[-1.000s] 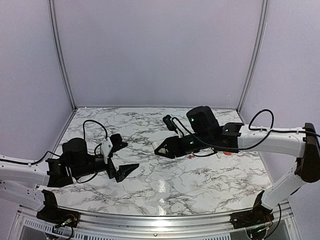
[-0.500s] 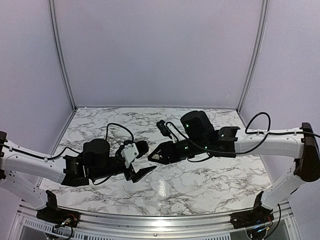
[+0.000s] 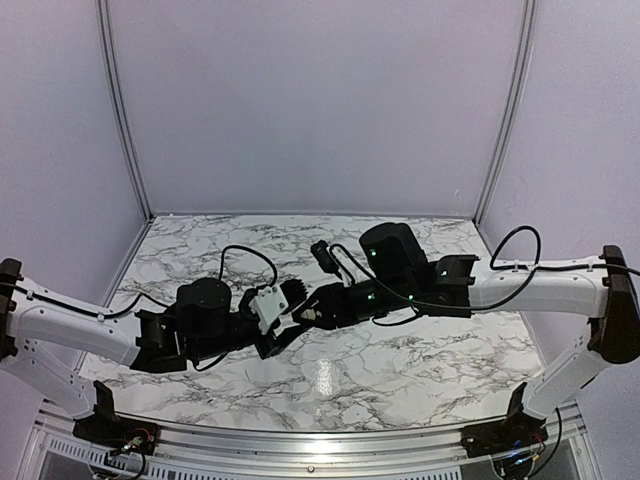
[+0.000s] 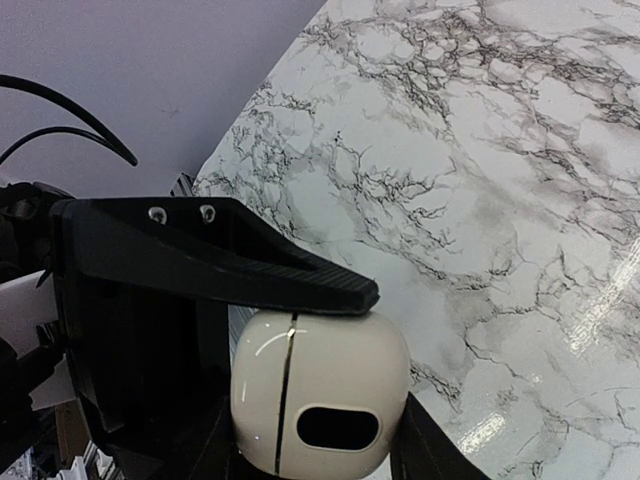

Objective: Insert the wireless bluetooth earbuds into the charging case
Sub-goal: Pass from the right arm to the left, then pass from the left arm to the right

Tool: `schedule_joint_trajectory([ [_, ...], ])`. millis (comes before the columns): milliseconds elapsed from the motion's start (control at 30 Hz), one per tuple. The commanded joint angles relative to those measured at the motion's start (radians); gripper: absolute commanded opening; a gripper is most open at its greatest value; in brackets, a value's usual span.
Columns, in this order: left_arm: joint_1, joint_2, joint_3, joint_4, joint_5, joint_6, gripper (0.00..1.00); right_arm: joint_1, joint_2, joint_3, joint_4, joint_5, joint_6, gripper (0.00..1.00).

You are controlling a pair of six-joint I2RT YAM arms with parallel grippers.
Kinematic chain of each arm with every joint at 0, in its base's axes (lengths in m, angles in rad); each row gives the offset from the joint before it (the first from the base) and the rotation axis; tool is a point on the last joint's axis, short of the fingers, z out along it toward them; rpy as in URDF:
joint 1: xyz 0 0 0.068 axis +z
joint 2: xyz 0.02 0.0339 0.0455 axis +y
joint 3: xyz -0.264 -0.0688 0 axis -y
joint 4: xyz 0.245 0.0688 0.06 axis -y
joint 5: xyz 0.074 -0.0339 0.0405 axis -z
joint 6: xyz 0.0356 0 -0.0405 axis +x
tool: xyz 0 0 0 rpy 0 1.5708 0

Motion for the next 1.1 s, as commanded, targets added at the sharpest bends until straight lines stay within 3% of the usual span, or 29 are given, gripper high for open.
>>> schedule_joint_trajectory([
  [0, -0.007, -0.010, 0.019, 0.007, -0.014, 0.000, 0.53, 0.007, -0.005, 0.002, 0.044, 0.015, 0.011, 0.41],
  [167, -0.007, -0.064, -0.032, 0.041, 0.033, 0.027, 0.46, 0.007, -0.024, -0.006, 0.067, 0.003, 0.006, 0.48],
  [333, -0.007, -0.153, -0.084, 0.048, 0.113, 0.028, 0.42, 0.006, -0.060, -0.012, 0.086, -0.052, -0.042, 0.79],
  [433, -0.007, -0.239, -0.105, 0.027, 0.233, -0.011, 0.41, -0.005, -0.100, -0.013, 0.077, -0.115, -0.115, 0.86],
  [533, -0.007, -0.317, -0.101, -0.024, 0.344, -0.047, 0.41, -0.044, -0.129, -0.047, 0.117, -0.274, -0.125, 0.85],
  [733, -0.012, -0.445, -0.079, -0.069, 0.456, -0.046, 0.37, -0.068, -0.161, -0.123, 0.410, -0.560, 0.006, 0.76],
  [867, -0.019, -0.463, -0.051, -0.087, 0.501, -0.022, 0.36, -0.047, -0.149, -0.110, 0.520, -0.640, 0.101, 0.73],
  [1067, -0.036, -0.433, -0.018, -0.118, 0.544, 0.017, 0.33, -0.002, -0.095, -0.041, 0.486, -0.680, 0.117, 0.69],
])
